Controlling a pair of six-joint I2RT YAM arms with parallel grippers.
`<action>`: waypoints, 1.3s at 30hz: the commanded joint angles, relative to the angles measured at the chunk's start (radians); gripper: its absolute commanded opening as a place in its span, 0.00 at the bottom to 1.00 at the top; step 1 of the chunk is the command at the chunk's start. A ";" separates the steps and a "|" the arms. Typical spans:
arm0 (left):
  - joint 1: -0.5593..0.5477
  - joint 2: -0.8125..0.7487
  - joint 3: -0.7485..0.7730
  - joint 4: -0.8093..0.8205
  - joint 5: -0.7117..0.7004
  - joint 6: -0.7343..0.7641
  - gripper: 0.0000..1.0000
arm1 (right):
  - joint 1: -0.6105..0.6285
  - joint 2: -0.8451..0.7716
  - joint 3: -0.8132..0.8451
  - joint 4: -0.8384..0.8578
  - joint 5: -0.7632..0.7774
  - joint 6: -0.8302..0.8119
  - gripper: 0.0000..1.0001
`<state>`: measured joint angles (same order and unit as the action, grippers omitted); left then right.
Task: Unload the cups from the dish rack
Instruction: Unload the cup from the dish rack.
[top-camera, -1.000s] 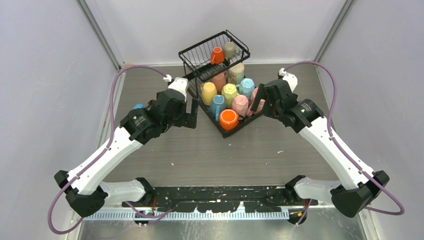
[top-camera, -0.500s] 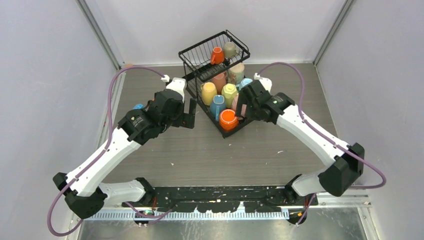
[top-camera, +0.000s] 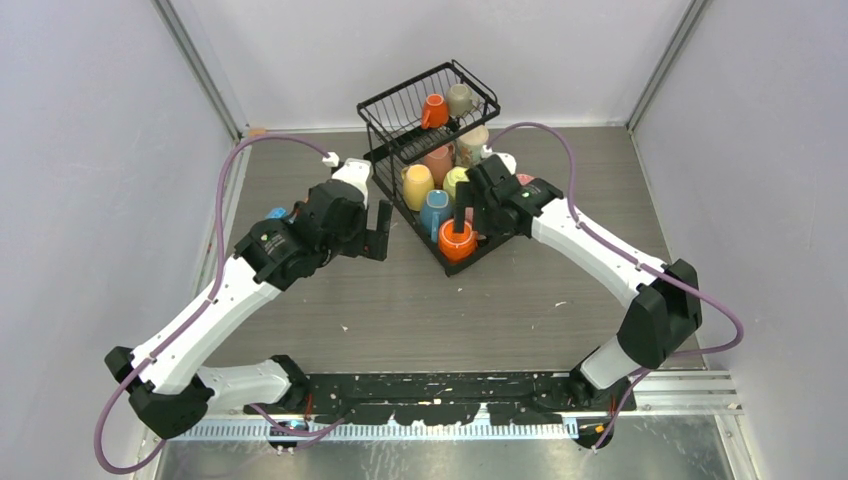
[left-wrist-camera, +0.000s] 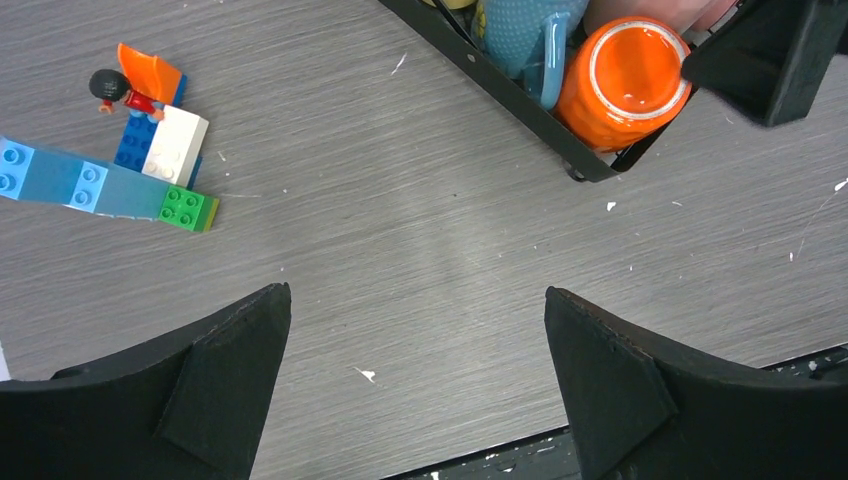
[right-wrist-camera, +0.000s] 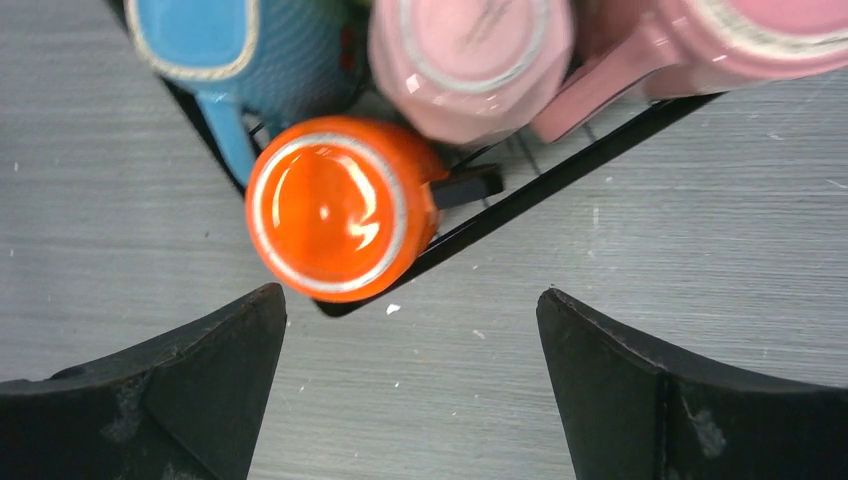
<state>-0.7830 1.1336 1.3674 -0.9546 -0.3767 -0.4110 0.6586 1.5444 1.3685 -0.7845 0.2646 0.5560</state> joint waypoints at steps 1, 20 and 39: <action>0.007 -0.026 -0.008 -0.001 0.011 0.002 1.00 | -0.055 -0.023 0.051 0.013 0.042 0.031 1.00; 0.007 -0.003 0.005 -0.006 0.029 -0.005 1.00 | -0.023 0.099 0.087 0.093 -0.171 -0.108 1.00; 0.016 -0.003 0.013 -0.029 0.034 -0.001 1.00 | -0.010 0.156 0.038 0.202 -0.290 -0.304 1.00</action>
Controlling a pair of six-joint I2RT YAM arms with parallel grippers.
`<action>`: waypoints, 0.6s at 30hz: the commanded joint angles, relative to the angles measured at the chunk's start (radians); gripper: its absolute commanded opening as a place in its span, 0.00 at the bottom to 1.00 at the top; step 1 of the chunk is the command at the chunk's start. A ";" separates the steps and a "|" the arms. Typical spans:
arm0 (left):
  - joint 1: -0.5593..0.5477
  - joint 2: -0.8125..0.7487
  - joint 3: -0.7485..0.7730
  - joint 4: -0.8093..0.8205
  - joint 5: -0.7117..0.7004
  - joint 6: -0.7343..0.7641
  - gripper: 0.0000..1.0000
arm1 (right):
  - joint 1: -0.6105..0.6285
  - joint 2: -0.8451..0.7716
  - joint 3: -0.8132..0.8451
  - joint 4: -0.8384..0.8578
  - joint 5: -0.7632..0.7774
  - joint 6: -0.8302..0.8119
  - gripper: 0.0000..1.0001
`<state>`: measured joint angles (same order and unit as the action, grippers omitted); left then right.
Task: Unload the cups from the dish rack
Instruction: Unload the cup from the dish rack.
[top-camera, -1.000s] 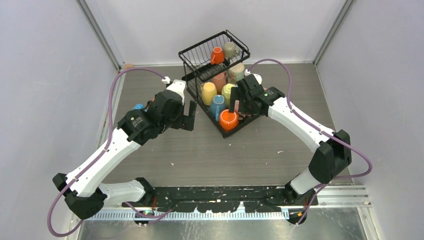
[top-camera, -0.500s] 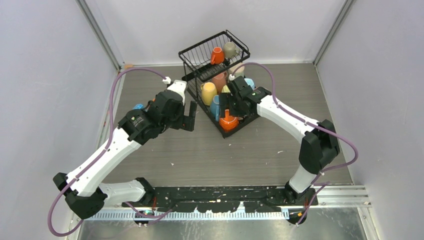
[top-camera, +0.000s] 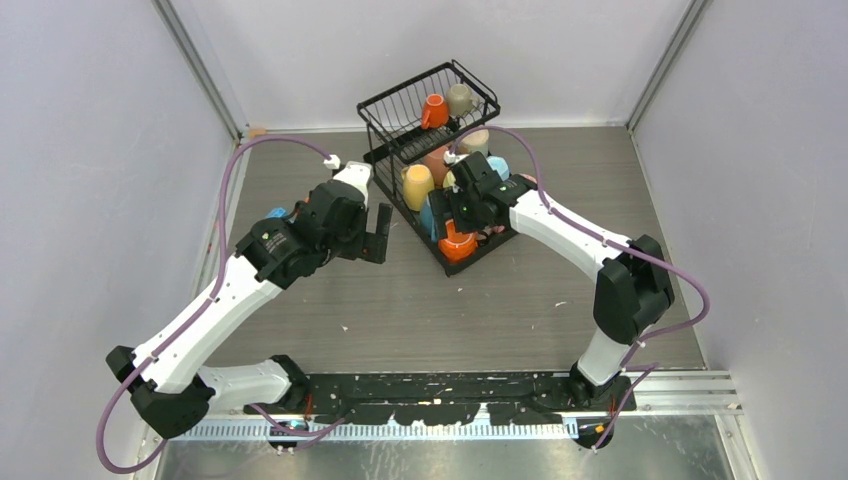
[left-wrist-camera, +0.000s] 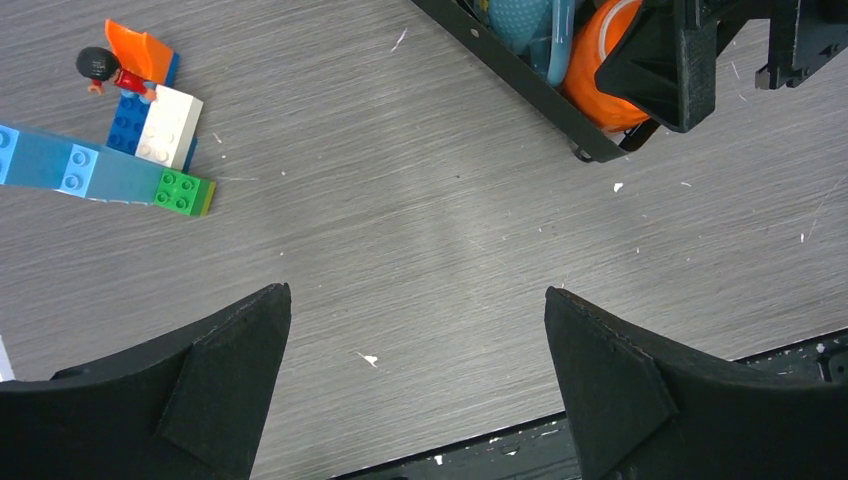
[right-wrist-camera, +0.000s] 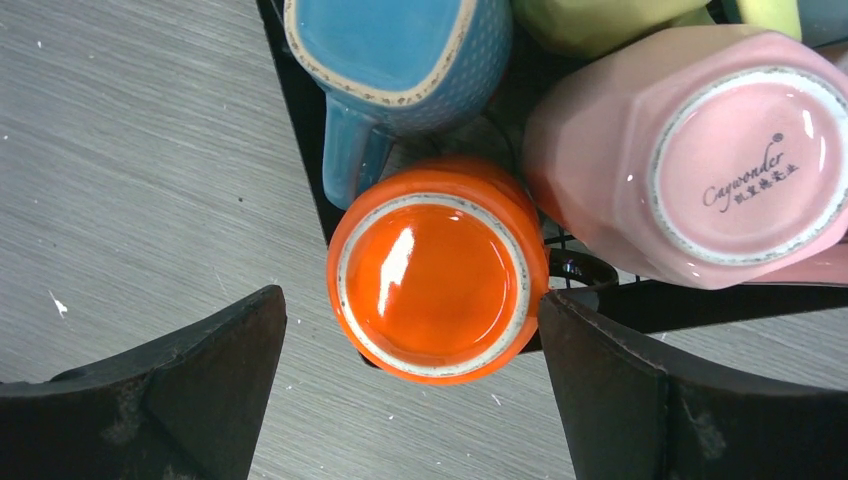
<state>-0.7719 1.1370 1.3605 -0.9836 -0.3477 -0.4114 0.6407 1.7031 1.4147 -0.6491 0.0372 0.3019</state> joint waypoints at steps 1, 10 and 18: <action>0.006 -0.006 0.021 -0.002 0.007 -0.001 1.00 | 0.007 0.000 -0.013 0.072 -0.063 -0.053 1.00; 0.006 -0.014 0.019 -0.005 0.010 -0.002 1.00 | 0.008 0.022 -0.036 0.082 -0.040 -0.061 1.00; 0.006 -0.018 0.015 -0.005 0.013 -0.004 1.00 | 0.026 0.011 -0.038 0.050 0.028 0.009 1.00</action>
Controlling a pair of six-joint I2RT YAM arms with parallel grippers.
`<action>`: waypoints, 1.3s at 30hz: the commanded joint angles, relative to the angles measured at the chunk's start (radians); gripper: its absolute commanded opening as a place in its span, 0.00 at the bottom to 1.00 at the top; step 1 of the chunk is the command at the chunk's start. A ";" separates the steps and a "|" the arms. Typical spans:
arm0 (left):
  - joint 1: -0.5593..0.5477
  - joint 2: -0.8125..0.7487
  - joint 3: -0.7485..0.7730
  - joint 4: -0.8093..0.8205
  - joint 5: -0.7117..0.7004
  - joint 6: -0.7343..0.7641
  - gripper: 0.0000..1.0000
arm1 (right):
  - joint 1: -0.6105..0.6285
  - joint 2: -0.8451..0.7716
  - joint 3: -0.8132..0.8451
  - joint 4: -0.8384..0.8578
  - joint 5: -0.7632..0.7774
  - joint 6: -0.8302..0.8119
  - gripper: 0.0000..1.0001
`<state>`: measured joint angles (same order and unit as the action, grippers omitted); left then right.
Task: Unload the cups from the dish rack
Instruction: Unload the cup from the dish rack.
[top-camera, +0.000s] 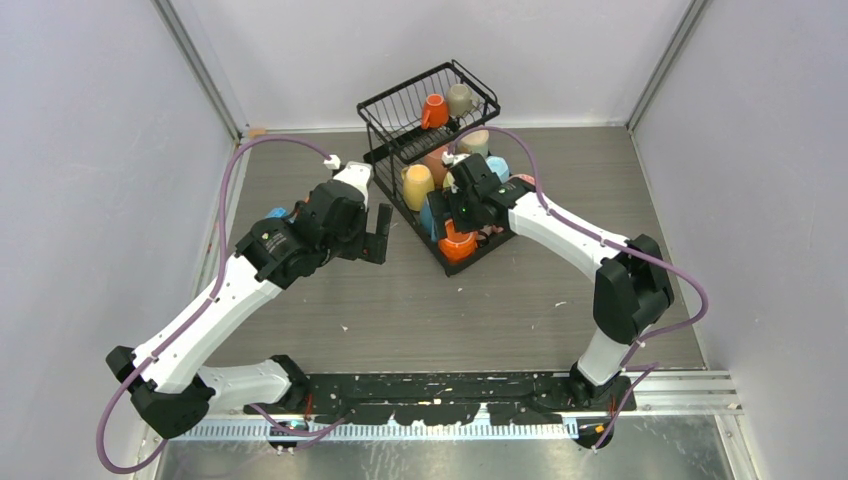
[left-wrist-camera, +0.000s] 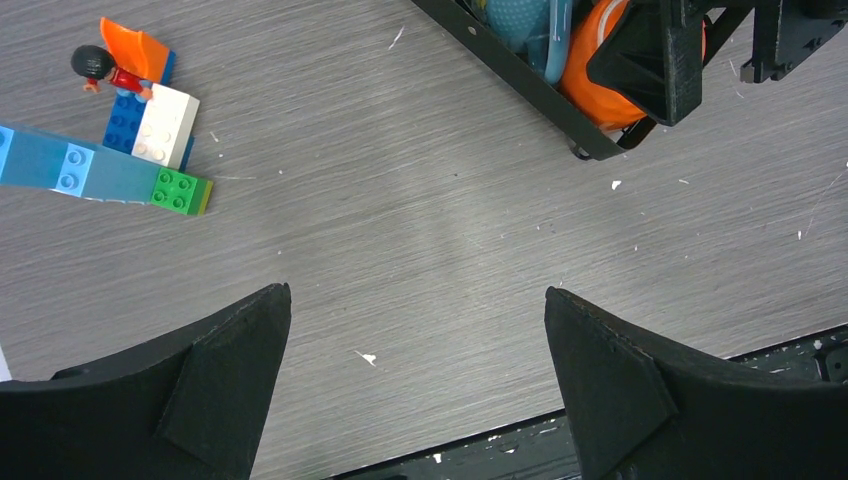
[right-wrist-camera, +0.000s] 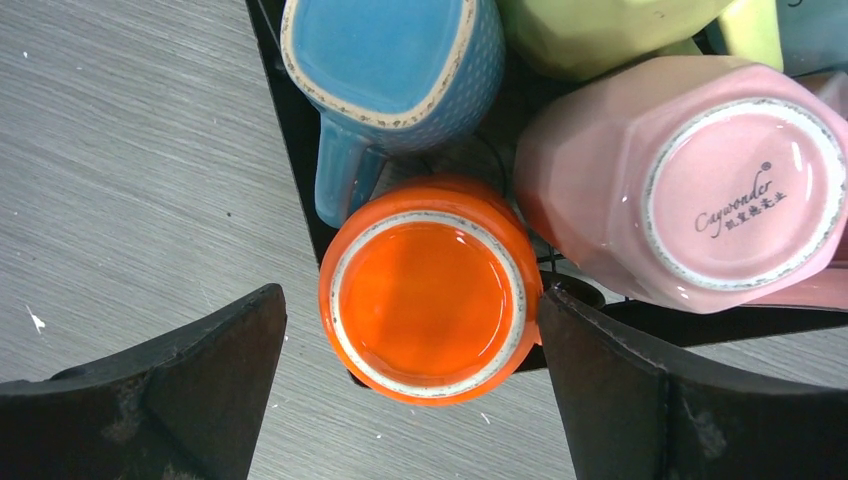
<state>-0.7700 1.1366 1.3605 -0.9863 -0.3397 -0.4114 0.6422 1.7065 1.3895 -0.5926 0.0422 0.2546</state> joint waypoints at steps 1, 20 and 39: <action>0.004 -0.018 0.014 -0.002 0.006 -0.005 1.00 | 0.027 0.005 -0.013 -0.012 0.027 0.074 1.00; 0.005 -0.021 0.006 0.002 0.016 -0.009 1.00 | 0.072 -0.036 -0.031 -0.023 0.132 0.286 1.00; 0.005 -0.020 -0.004 -0.003 0.028 -0.004 1.00 | 0.007 -0.071 -0.086 0.053 -0.118 -0.024 1.00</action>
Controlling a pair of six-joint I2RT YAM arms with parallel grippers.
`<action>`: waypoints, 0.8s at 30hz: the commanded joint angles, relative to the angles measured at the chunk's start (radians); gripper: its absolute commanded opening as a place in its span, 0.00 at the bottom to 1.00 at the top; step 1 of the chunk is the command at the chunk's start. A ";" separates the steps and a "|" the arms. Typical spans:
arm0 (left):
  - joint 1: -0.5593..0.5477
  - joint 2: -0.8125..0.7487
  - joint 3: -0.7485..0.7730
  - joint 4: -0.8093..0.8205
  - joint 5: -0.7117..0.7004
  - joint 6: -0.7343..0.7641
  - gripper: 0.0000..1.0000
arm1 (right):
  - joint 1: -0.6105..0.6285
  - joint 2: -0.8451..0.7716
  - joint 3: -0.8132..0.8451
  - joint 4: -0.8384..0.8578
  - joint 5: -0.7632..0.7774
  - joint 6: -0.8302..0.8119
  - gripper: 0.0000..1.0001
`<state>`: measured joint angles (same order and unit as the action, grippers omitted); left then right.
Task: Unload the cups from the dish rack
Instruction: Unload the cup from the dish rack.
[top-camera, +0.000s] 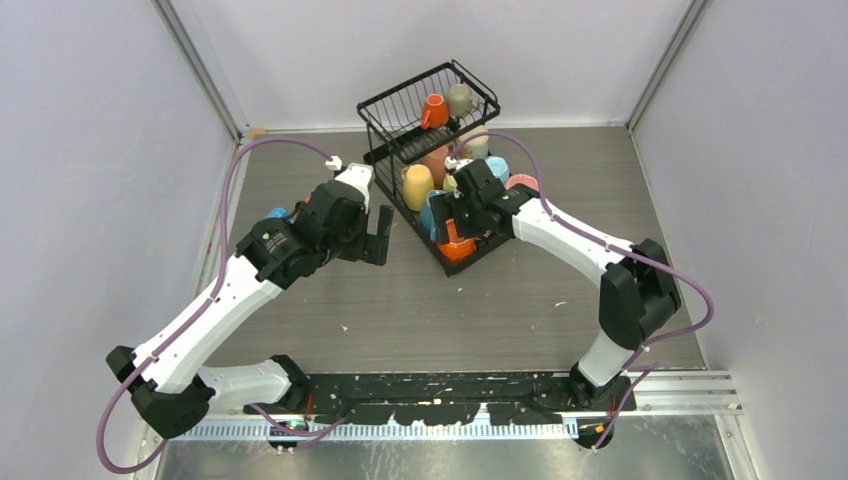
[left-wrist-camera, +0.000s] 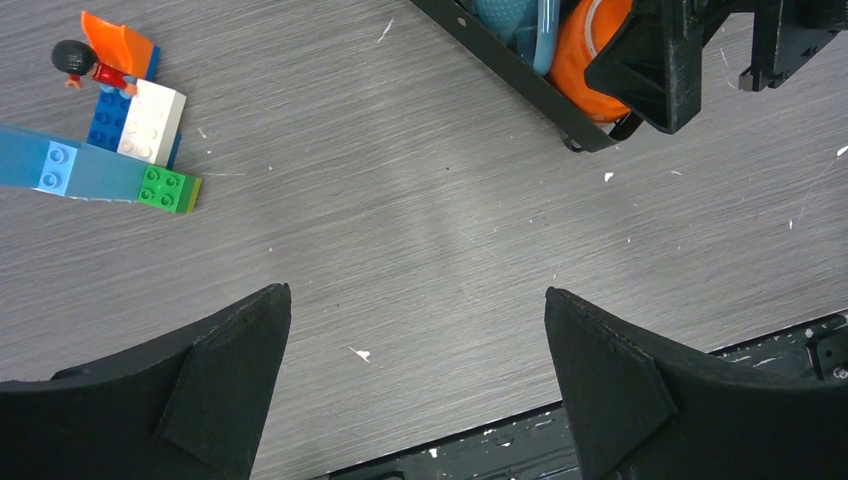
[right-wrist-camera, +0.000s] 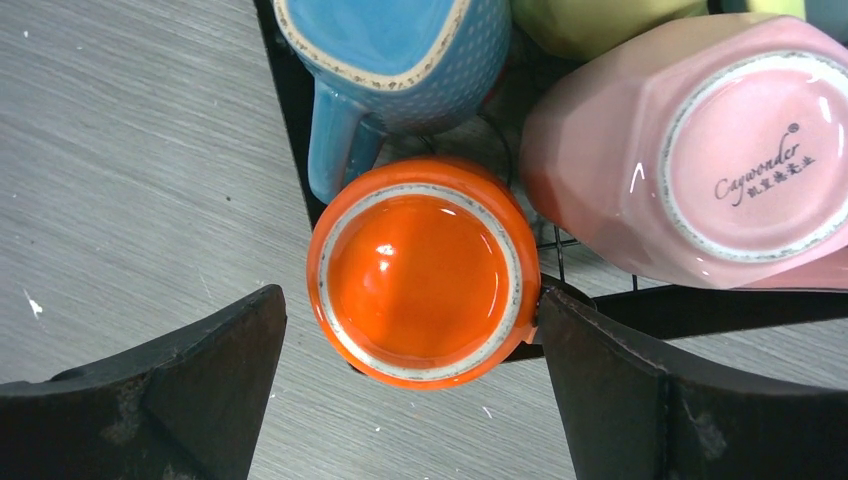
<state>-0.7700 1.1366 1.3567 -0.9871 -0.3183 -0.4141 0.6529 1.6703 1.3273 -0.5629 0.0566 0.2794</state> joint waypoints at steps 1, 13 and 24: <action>0.005 -0.018 0.001 -0.001 0.009 -0.002 1.00 | -0.003 -0.033 -0.026 0.023 -0.140 -0.051 1.00; 0.006 -0.010 0.003 -0.001 0.020 -0.002 1.00 | -0.003 -0.024 -0.083 0.039 -0.091 -0.058 1.00; 0.006 0.000 0.007 -0.002 0.030 -0.002 1.00 | -0.004 -0.009 -0.105 0.063 -0.062 -0.049 1.00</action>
<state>-0.7700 1.1370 1.3563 -0.9882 -0.2970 -0.4137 0.6384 1.6447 1.2461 -0.4690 0.0181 0.2115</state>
